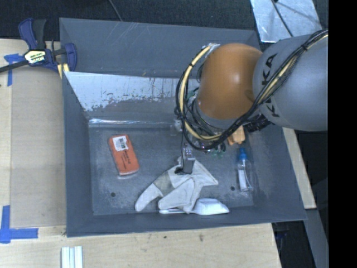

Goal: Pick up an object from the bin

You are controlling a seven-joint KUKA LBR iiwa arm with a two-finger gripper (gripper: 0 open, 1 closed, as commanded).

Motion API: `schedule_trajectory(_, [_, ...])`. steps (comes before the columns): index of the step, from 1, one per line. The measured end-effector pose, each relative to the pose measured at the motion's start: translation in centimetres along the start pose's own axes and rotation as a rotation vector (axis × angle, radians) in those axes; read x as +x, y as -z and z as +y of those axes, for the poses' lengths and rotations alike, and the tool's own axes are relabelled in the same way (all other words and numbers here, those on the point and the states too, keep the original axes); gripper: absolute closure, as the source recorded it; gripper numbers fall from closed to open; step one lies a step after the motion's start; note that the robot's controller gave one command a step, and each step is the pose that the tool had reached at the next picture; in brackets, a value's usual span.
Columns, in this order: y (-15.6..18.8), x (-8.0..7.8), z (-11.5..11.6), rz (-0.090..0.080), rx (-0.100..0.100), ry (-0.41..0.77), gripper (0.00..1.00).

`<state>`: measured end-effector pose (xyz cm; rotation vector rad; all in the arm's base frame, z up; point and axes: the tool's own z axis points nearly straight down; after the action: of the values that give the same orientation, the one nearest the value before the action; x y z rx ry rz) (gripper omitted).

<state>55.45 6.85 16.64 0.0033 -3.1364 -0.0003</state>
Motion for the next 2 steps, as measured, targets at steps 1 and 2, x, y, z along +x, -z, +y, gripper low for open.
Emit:
schedule_trajectory(1, [0.5, -0.2, 0.0, -0.008, -0.001, -0.002, 0.0])
schedule_trajectory(2, [-3.6, -0.2, -0.4, -0.017, -0.001, -0.009, 0.0])
